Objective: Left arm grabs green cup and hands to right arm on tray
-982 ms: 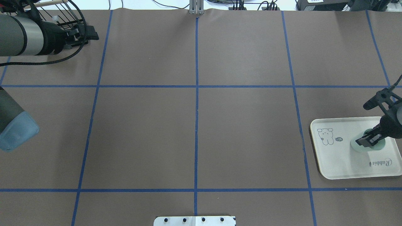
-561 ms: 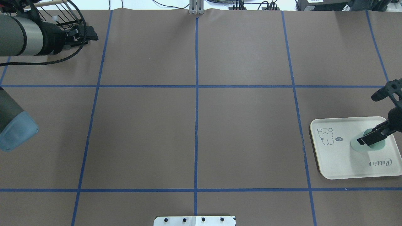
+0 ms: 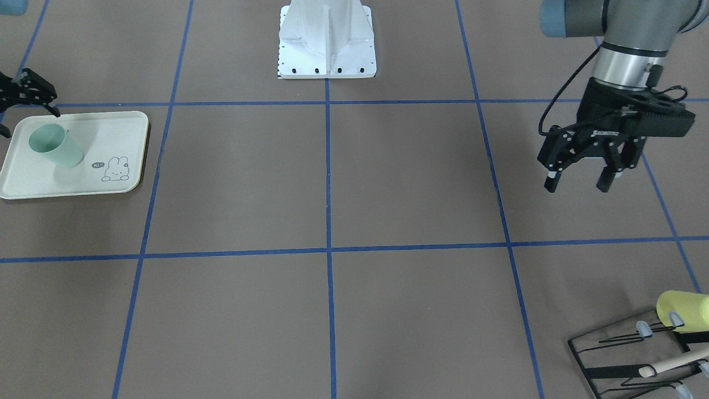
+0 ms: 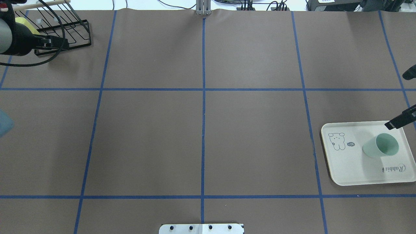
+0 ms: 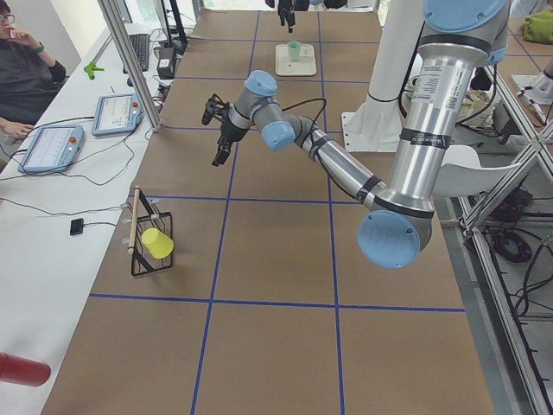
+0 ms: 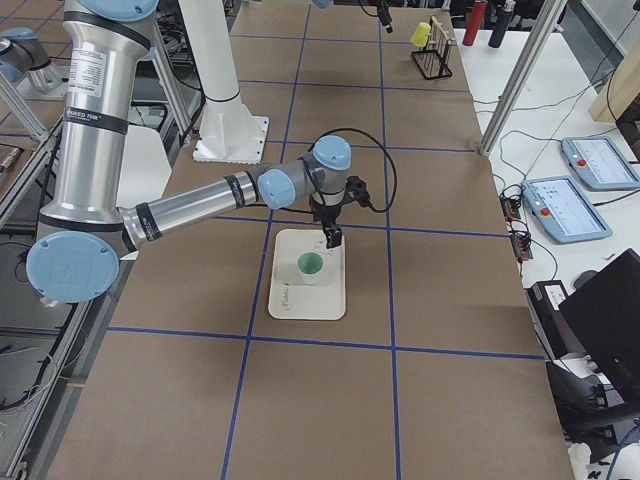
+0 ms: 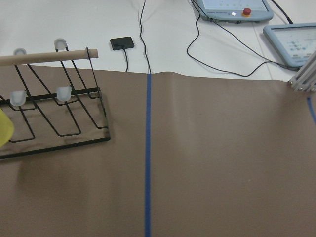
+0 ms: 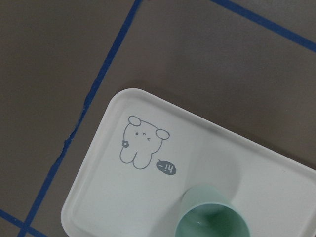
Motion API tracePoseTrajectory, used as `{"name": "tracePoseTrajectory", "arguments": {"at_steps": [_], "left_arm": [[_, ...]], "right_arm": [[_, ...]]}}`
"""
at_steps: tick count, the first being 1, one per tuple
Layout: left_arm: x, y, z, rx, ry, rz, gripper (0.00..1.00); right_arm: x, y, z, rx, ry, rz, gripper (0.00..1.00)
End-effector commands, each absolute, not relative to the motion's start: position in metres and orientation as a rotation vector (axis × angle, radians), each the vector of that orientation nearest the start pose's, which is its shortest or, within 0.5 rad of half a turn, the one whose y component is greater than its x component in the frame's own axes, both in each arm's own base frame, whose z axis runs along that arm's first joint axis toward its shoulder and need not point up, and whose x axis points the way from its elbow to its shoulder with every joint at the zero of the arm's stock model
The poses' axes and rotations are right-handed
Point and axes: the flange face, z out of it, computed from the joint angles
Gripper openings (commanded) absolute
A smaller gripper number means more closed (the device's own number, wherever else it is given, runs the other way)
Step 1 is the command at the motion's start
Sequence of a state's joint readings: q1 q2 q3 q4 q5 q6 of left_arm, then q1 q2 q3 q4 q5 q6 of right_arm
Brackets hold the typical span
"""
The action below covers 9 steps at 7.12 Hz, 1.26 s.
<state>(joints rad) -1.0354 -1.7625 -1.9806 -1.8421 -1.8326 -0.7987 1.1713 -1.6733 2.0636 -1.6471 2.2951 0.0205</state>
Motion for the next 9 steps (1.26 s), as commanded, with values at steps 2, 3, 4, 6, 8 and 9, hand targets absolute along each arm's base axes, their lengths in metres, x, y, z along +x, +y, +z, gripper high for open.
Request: {"name": "tracePoseTrajectory", "arguments": {"at_steps": [2, 3, 4, 6, 8, 9], "left_arm": [[0.070, -0.529, 0.437, 0.413, 0.696, 0.100, 1.00], [0.034, -0.523, 0.477, 0.371, 0.715, 0.124, 1.00], [-0.005, -0.516, 0.520, 0.364, 0.695, 0.190, 1.00], [-0.075, -0.470, 0.600, 0.327, 0.719, 0.198, 1.00], [-0.083, -0.433, 0.658, 0.228, 0.724, 0.132, 1.00], [-0.083, -0.418, 0.683, 0.205, 0.730, 0.119, 1.00]], "right_arm": [[-0.018, -0.507, 0.486, 0.134, -0.735, -0.466, 0.99], [-0.002, -0.509, 0.493, 0.130, -0.778, -0.424, 0.99], [0.025, -0.502, 0.504, 0.132, -0.791, -0.363, 0.99], [0.048, -0.477, 0.545, 0.079, -0.789, -0.282, 0.99], [0.072, -0.443, 0.585, 0.103, -0.779, -0.242, 0.99], [0.074, -0.438, 0.609, 0.074, -0.781, -0.217, 0.99]]}}
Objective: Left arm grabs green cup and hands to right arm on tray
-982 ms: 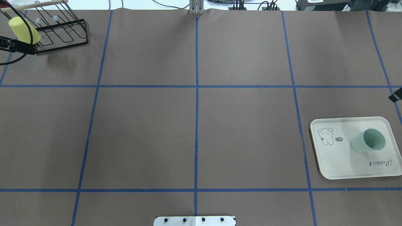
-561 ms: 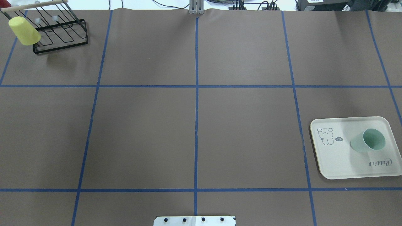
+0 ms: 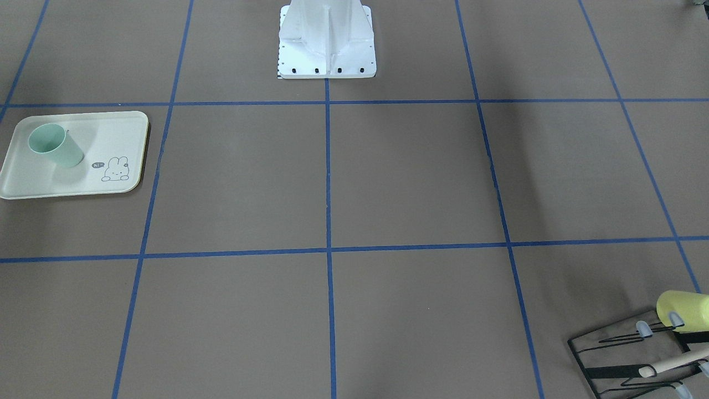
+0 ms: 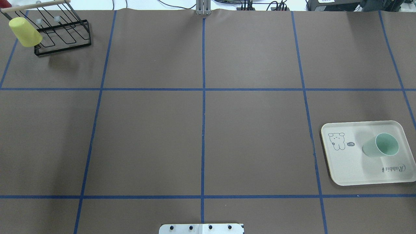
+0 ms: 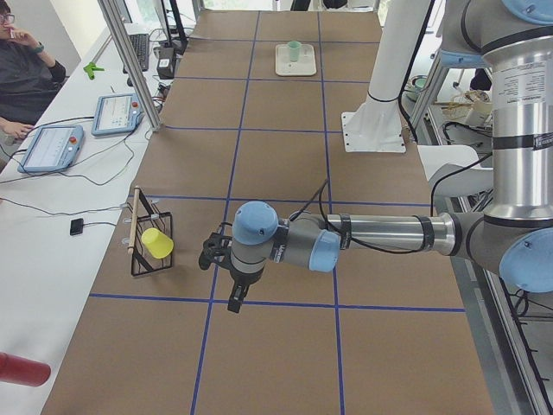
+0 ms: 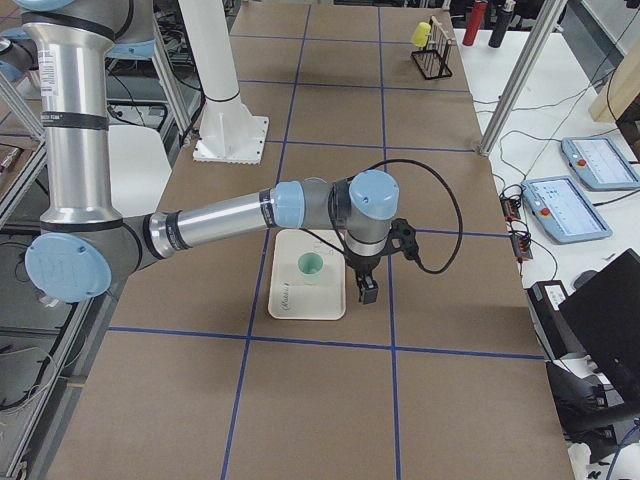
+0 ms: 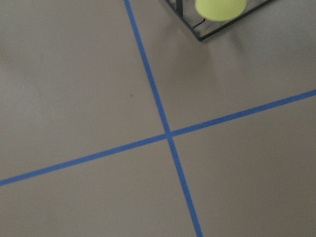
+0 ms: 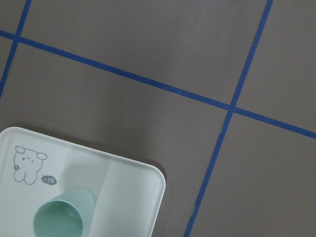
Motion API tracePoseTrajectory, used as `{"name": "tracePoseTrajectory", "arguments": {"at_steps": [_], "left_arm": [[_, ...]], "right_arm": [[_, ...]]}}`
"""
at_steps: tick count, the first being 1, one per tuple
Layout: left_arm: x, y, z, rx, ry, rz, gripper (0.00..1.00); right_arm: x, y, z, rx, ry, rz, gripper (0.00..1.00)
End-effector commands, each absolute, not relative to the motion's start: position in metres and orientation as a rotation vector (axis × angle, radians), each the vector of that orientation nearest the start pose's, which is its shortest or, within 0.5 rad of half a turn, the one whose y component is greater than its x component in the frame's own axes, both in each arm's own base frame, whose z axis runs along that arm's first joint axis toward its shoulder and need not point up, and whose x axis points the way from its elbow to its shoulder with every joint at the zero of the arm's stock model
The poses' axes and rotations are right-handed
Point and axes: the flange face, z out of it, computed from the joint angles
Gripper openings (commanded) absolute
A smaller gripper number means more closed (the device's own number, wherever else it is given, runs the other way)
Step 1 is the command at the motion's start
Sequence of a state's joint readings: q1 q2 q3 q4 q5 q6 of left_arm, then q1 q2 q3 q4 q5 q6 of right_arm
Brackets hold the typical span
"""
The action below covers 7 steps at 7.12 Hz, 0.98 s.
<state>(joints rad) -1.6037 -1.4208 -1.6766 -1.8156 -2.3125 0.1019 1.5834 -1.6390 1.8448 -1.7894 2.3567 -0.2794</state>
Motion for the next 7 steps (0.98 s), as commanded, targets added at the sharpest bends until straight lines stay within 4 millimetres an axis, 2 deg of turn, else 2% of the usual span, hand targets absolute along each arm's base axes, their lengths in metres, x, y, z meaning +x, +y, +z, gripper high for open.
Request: {"name": "tracePoseTrajectory", "arguments": {"at_steps": [1, 2, 3, 5, 6, 7], "left_arm": [[-0.083, -0.418, 0.679, 0.201, 0.732, 0.109, 1.00], [-0.083, -0.419, 0.667, 0.158, 0.741, 0.028, 1.00], [-0.082, -0.421, 0.646, 0.133, 0.748, -0.033, 1.00], [-0.080, -0.421, 0.619, 0.132, 0.749, -0.030, 1.00], [-0.080, -0.420, 0.610, 0.131, 0.749, -0.030, 1.00], [-0.079, -0.418, 0.611, 0.128, 0.749, -0.028, 1.00]], "right_arm": [[0.073, -0.430, 0.618, 0.044, -0.791, -0.186, 0.99], [0.073, -0.426, 0.625, 0.014, -0.792, -0.140, 0.99], [0.073, -0.422, 0.641, -0.018, -0.795, -0.122, 0.99], [0.073, -0.423, 0.663, -0.023, -0.797, -0.119, 0.99], [0.073, -0.424, 0.670, -0.030, -0.802, -0.115, 0.99], [0.072, -0.425, 0.668, -0.026, -0.805, -0.116, 0.99]]}}
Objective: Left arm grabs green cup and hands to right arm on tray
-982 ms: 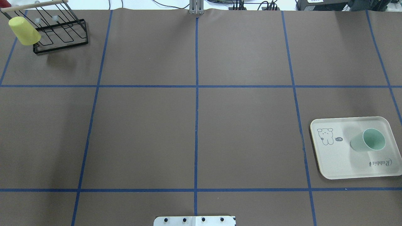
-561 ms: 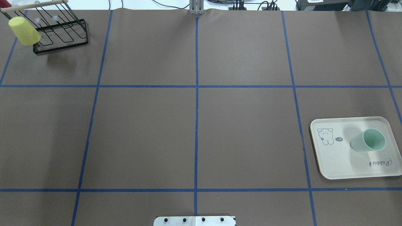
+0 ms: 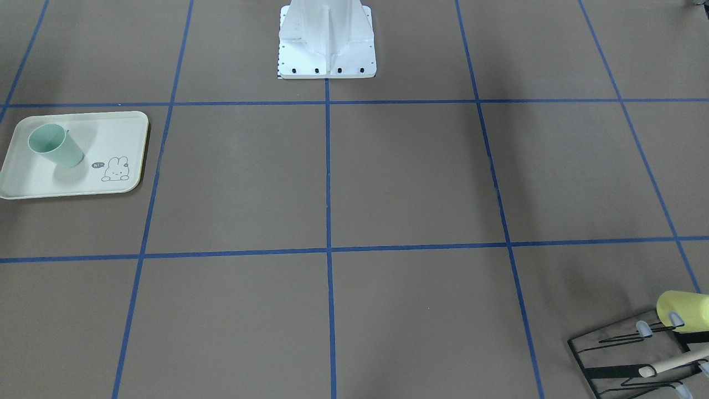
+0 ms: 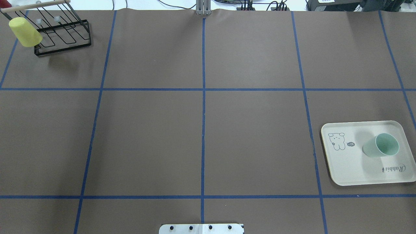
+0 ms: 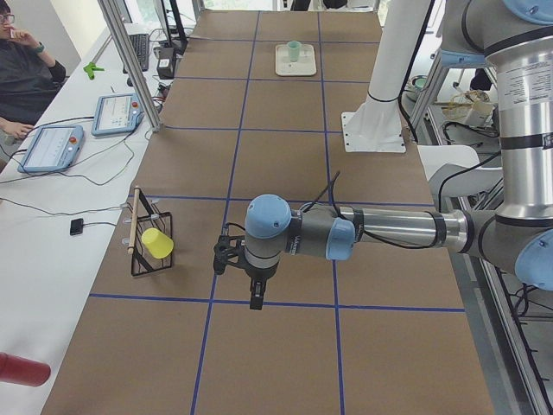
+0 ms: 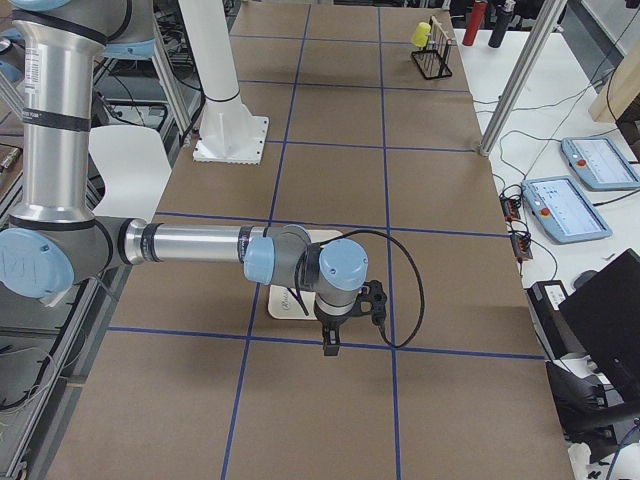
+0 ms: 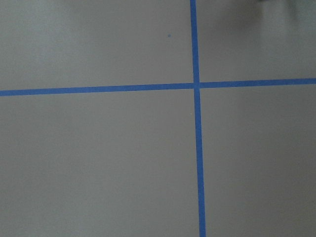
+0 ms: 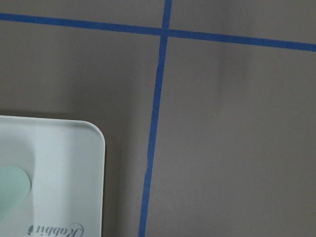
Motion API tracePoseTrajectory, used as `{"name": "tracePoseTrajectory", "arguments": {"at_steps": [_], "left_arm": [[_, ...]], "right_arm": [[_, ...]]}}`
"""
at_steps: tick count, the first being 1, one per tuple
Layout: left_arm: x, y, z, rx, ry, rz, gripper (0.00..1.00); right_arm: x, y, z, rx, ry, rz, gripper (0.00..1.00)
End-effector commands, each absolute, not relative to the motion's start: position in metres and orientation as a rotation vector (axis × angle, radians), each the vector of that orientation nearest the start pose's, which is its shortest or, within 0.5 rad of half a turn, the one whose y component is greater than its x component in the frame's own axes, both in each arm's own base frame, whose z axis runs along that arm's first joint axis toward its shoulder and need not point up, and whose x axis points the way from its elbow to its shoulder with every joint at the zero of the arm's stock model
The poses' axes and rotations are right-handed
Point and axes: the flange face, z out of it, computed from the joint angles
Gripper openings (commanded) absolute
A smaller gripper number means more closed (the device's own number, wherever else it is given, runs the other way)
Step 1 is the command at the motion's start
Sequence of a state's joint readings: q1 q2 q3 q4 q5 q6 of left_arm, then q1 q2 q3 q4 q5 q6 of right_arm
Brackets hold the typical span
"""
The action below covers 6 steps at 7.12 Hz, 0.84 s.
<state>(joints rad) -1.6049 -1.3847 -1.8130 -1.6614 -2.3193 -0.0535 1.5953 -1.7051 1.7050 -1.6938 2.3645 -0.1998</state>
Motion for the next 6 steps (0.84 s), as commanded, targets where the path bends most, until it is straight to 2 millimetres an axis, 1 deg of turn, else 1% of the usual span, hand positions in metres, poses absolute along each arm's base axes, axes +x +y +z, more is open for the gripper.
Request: {"name": "tracePoseTrajectory", "arguments": {"at_steps": [1, 3, 4, 5, 6], "left_arm": [[-0.079, -0.418, 0.612, 0.126, 0.749, -0.029, 1.00], [-0.079, -0.417, 0.611, 0.128, 0.749, -0.028, 1.00], [-0.079, -0.417, 0.611, 0.128, 0.749, -0.028, 1.00], [-0.079, -0.417, 0.610, 0.129, 0.749, -0.028, 1.00], [-0.079, -0.418, 0.609, 0.132, 0.749, -0.027, 1.00]], "right_arm": [[0.073, -0.427, 0.665, -0.013, -0.802, -0.123, 0.99], [0.073, -0.428, 0.664, -0.006, -0.802, -0.127, 0.99], [0.073, -0.432, 0.655, 0.045, -0.794, -0.147, 0.99], [0.073, -0.436, 0.642, 0.077, -0.786, -0.160, 0.99], [0.073, -0.438, 0.635, 0.088, -0.786, -0.158, 0.99]]}}
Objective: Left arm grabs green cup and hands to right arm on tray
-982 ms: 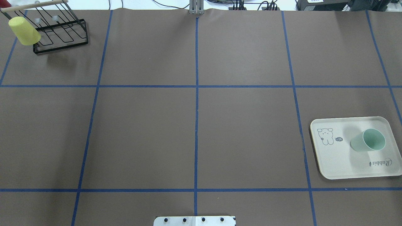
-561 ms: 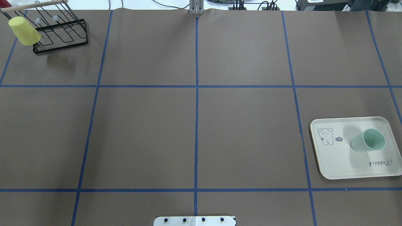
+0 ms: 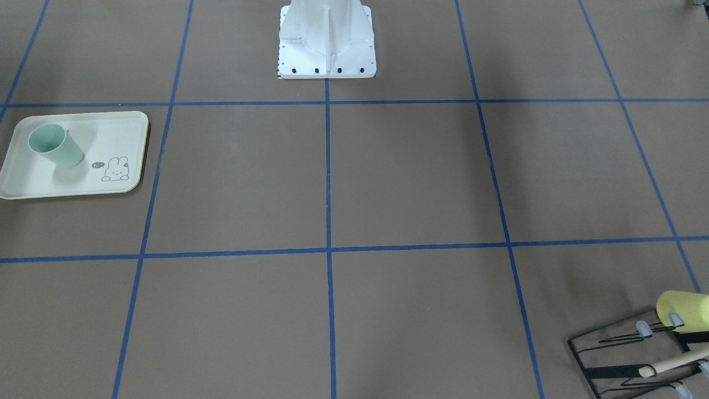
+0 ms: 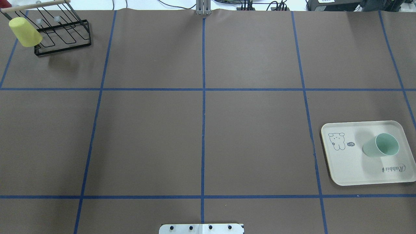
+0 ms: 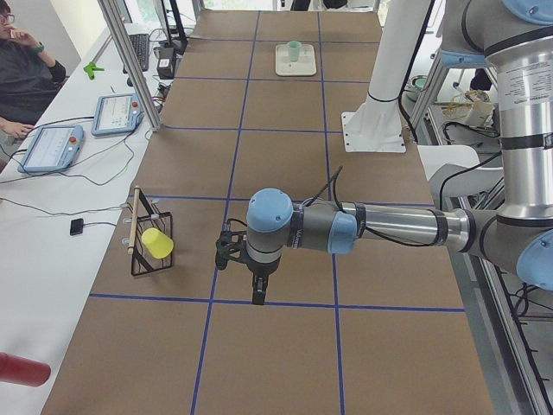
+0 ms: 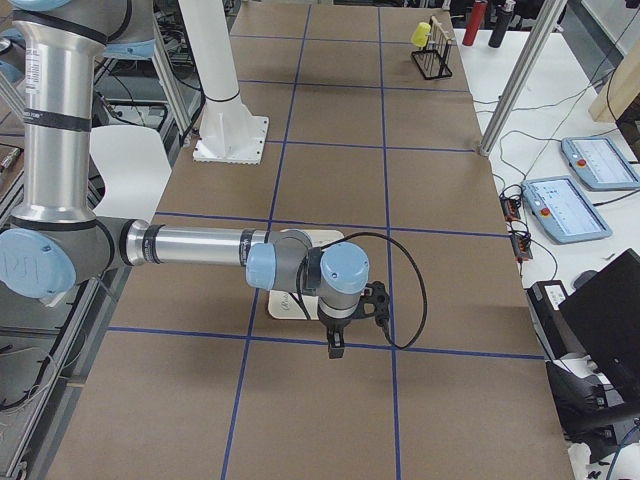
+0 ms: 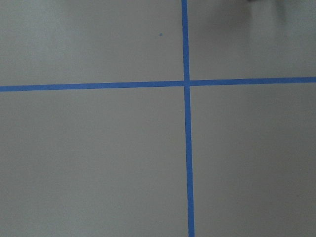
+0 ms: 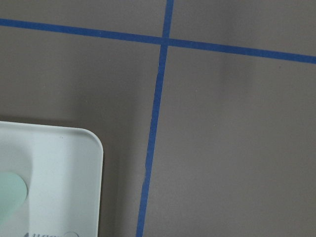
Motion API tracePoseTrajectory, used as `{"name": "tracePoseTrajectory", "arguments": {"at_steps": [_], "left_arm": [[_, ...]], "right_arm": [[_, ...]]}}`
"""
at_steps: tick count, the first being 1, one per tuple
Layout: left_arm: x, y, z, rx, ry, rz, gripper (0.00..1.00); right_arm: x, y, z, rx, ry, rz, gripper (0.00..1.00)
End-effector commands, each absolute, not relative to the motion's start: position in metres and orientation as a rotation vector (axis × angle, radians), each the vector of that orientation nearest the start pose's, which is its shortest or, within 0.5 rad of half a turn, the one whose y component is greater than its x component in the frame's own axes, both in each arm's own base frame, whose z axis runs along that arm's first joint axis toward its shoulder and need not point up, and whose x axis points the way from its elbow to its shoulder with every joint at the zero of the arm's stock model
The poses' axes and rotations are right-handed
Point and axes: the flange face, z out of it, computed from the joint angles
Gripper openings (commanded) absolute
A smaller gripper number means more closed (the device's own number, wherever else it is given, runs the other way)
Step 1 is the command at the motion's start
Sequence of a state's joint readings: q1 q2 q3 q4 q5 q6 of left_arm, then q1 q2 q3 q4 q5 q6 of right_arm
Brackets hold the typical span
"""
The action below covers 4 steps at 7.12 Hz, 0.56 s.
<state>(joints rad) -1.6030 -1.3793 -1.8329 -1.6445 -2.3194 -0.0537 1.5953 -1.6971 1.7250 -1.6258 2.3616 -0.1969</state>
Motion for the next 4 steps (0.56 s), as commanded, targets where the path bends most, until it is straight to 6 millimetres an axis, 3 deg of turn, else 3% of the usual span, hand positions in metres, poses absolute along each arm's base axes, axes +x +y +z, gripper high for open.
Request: {"name": "tracePoseTrajectory", "arguments": {"at_steps": [1, 2, 4], "left_arm": [[-0.0791, -0.4198, 0.6059, 0.138, 0.749, -0.024, 1.00], [-0.0785, -0.4200, 0.6059, 0.138, 0.747, -0.023, 1.00], [-0.0784, -0.4200, 0.6066, 0.136, 0.749, -0.023, 1.00]], "right_arm": [[0.0731, -0.4403, 0.6254, 0.090, -0.790, -0.122, 0.99], [0.0731, -0.4409, 0.6157, 0.103, -0.789, -0.119, 0.99], [0.0733, -0.4409, 0.6166, 0.101, -0.786, -0.118, 0.99]]}}
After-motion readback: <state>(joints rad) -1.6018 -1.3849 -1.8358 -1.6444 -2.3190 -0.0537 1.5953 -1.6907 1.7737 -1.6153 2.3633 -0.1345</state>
